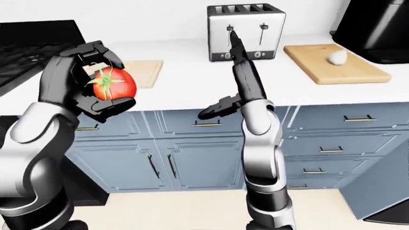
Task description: Place the garlic and the tomato on separate cutting boards.
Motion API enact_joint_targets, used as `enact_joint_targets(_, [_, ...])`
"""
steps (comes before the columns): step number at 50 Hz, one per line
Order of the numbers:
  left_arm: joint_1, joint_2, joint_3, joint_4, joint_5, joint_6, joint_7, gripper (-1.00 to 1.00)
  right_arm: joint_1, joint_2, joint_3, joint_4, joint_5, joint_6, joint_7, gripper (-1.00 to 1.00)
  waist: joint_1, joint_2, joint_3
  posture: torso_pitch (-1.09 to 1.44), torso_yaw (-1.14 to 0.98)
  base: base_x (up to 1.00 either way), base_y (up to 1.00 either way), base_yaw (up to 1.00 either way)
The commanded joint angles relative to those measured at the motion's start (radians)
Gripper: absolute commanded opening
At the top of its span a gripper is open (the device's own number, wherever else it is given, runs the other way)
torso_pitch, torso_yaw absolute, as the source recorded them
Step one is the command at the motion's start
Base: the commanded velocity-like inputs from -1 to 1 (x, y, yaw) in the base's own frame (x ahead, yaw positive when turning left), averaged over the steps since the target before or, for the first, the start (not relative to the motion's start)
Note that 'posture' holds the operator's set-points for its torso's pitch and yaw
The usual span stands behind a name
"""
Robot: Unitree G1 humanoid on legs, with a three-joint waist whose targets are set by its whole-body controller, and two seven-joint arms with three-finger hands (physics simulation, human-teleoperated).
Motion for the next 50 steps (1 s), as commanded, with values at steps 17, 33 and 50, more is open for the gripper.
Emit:
enact_joint_targets(17, [-0.05, 0.02, 0.017, -0.067, -0.021, 0.001, 0.005, -1.0, -0.042, -0.007, -0.014, -0.09, -0.015, 0.01, -0.007, 1.0, 0.018, -0.062, -0.037, 0.0, 0.0, 0.16, 0.42, 0.0])
enact_joint_targets(33, [-0.057, 0.032, 0.022, -0.07, -0.037, 0.008, 0.012, -1.0, -0.049, -0.003, -0.012, -0.104, -0.021, 0.024, -0.003, 1.0, 0.011, -0.02, -0.051, 0.0, 0.0, -0.23, 0.53, 0.0])
enact_joint_targets(50, [-0.059, 0.036, 0.02, -0.074, -0.044, 0.013, 0.019, -1.0, -0.046, -0.003, -0.008, -0.096, -0.006, 0.019, -0.001, 1.0, -0.011, -0.083, -0.076, 0.0, 0.0, -0.35, 0.46, 0.0])
